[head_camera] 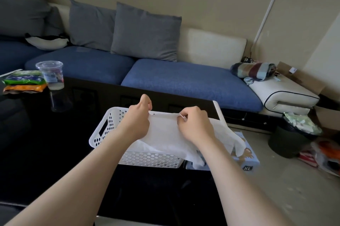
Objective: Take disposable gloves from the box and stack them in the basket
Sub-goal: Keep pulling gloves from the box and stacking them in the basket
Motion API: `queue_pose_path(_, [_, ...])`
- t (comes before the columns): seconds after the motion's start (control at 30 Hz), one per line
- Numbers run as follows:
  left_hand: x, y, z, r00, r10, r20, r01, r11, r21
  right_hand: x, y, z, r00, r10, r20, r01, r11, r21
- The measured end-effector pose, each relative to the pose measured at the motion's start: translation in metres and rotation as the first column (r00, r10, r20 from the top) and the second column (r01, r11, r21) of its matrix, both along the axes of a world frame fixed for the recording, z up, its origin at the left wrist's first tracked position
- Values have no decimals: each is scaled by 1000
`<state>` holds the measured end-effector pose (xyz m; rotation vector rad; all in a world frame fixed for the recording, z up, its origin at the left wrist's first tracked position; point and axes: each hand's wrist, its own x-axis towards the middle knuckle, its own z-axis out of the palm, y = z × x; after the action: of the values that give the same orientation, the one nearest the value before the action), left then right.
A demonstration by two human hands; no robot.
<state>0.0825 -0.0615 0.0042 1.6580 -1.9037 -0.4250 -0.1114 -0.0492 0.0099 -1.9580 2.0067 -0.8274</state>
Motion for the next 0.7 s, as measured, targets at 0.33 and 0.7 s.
queue_pose_path(0.33, [41, -8, -9, 959, 56, 277, -64, 998, 20, 29, -20, -15, 964, 32, -265, -35, 999, -4])
queue_pose_path(0.7, [59, -15, -24, 896, -11, 444, -64, 986, 153, 48, -38, -23, 924, 11, -383, -7, 1000, 12])
